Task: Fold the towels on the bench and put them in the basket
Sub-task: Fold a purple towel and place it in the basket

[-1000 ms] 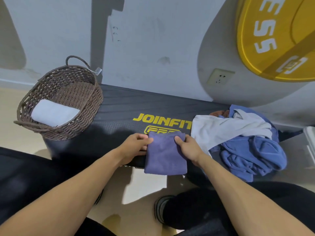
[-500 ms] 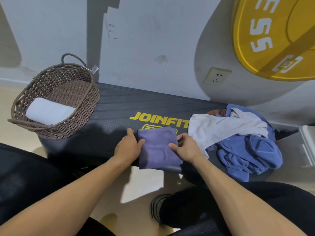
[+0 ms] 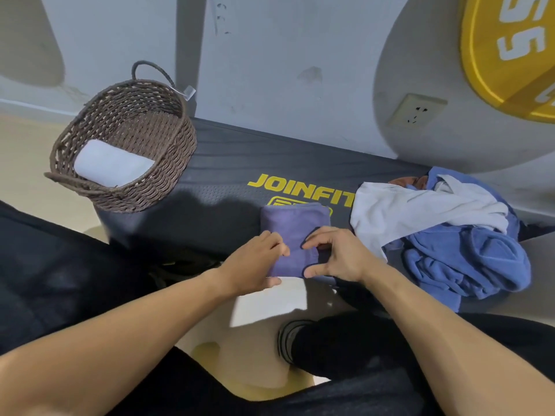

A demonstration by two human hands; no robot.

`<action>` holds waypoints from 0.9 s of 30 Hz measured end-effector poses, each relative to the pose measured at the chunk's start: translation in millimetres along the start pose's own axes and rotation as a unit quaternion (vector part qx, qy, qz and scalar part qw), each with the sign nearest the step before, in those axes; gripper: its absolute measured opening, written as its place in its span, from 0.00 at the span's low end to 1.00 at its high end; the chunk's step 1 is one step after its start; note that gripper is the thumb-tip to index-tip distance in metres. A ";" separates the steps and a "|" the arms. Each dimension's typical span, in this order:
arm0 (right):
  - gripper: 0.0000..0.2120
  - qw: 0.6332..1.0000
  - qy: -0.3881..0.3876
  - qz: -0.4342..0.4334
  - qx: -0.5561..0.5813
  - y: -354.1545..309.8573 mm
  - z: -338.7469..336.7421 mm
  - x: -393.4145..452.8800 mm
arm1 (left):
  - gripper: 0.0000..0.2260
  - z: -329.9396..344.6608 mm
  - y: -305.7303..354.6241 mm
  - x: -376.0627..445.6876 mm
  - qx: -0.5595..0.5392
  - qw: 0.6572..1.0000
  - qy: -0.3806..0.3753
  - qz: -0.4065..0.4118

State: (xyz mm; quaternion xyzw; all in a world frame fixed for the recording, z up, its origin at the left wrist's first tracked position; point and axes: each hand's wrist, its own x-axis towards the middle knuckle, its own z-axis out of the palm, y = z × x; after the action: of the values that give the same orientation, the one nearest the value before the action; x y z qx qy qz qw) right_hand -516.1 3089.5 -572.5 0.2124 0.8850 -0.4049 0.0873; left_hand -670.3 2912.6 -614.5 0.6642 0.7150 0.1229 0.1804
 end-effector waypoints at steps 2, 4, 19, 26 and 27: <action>0.27 1.000 0.009 -0.004 -0.006 0.3 1.8 0.2 | 0.14 -2.8 -1.7 -1.3 -0.029 0.999 0.040 0.004; 0.30 1.000 0.004 -0.007 -0.019 -0.7 0.7 -0.9 | 0.07 -9.2 -1.4 2.7 -0.070 0.996 0.050 -0.023; 0.11 0.960 0.093 0.168 0.203 18.6 10.9 15.0 | 0.10 -25.3 -34.8 12.0 -0.238 0.928 0.099 -0.269; 0.14 0.954 0.182 0.210 0.112 12.2 31.7 21.7 | 0.18 -5.8 -22.0 29.0 -0.165 0.905 0.116 -0.375; 0.14 0.955 0.188 0.209 0.095 10.2 33.4 21.6 | 0.19 -4.0 -20.9 30.2 -0.154 0.905 0.114 -0.379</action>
State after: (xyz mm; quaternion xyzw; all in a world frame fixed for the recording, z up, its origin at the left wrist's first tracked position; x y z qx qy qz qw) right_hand -531.4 3076.9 -608.5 0.4722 0.7789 -0.4124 -0.0182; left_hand -692.4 2941.0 -622.4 0.2883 0.9009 0.2281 0.2308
